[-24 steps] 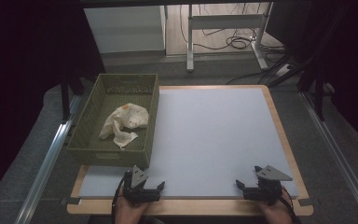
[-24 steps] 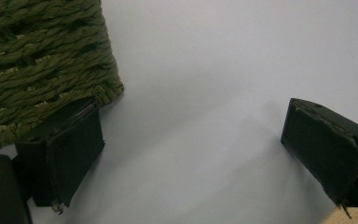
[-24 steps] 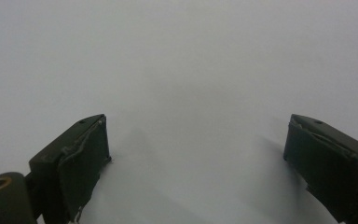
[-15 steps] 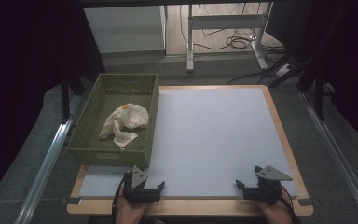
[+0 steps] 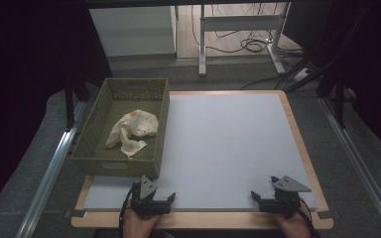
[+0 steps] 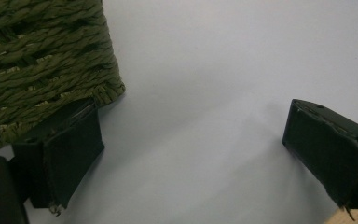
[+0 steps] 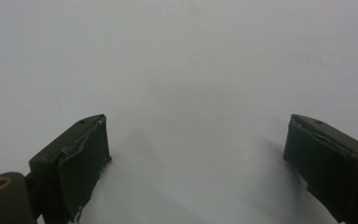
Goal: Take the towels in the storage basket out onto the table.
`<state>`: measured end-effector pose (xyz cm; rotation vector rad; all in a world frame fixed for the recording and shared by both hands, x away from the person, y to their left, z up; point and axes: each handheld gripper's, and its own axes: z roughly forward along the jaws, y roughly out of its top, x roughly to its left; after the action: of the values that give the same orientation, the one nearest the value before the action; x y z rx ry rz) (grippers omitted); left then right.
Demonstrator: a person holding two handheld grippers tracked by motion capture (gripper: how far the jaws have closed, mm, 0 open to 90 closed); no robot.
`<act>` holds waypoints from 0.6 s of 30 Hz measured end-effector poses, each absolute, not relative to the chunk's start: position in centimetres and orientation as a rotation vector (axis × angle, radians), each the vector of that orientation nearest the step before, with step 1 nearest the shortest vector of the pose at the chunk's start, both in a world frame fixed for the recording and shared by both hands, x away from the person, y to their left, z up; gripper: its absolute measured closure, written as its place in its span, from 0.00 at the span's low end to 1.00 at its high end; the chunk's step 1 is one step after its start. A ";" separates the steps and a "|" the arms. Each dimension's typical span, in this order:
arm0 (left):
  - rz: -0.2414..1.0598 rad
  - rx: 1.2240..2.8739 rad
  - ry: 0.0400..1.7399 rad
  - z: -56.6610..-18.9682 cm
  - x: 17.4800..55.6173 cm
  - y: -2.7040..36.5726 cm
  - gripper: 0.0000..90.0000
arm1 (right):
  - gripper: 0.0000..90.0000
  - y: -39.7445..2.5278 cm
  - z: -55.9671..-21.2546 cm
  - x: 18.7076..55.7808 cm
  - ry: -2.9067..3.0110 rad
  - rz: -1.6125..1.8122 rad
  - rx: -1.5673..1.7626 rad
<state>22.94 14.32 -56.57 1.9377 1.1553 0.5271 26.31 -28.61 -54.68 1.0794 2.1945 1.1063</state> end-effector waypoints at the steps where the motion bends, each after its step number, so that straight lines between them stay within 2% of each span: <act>1: 0.528 1.937 1.155 -56.6 22.9 14.3 0.05 | 0.08 -28.6 -54.7 26.3 2.195 1.106 1.079; 18: 0.411 2.021 1.003 -54.2 23.3 12.5 0.06 | 0.08 -28.6 -54.7 26.3 2.195 1.106 1.080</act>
<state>23.35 12.50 -54.20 2.0208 1.0025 0.4107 26.31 -28.61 -54.67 1.0796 2.1946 1.1060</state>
